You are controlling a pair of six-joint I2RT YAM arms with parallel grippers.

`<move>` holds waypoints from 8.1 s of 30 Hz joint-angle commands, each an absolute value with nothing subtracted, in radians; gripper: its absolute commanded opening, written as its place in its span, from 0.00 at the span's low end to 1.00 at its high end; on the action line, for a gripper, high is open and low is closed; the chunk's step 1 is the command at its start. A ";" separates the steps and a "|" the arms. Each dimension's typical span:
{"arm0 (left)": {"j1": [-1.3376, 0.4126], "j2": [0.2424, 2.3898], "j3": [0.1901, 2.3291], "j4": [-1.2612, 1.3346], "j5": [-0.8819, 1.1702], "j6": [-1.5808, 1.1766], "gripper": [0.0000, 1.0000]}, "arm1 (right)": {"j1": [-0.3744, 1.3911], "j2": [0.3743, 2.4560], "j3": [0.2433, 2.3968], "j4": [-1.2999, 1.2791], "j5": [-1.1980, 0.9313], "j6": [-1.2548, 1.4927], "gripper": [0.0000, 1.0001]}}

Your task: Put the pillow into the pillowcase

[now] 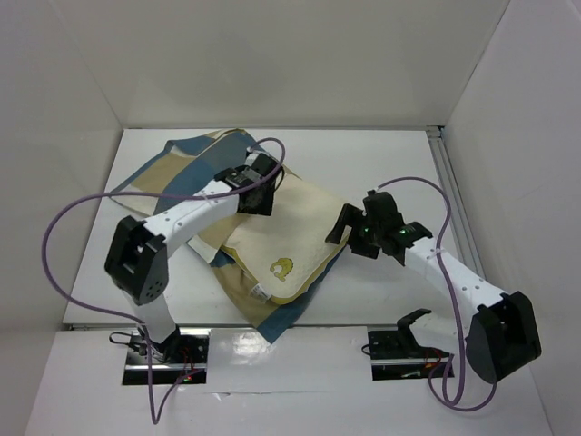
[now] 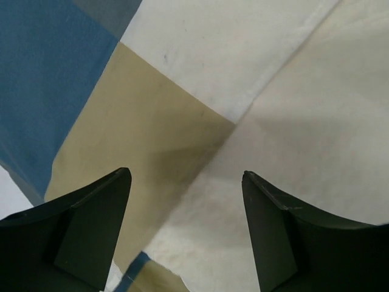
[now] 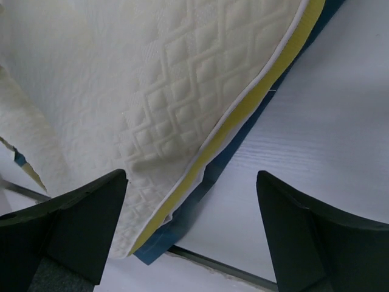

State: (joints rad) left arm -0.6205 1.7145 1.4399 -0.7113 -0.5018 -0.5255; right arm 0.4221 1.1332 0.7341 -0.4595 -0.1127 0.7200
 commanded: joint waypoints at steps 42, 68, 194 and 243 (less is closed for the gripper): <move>-0.723 1.715 1.935 -0.810 0.039 -0.478 0.00 | 0.554 1.265 0.912 -0.105 -0.216 0.704 0.00; -0.634 1.787 1.723 -0.908 -0.281 -0.586 0.00 | 0.514 1.154 1.065 -0.225 -0.206 0.611 0.00; -0.479 2.065 1.993 -1.082 -0.206 -0.460 0.00 | 0.503 1.406 0.879 -0.161 -0.217 0.581 1.00; -0.427 1.599 1.677 -1.046 -0.210 -0.659 0.88 | 0.482 1.286 1.045 -0.362 -0.187 0.428 0.93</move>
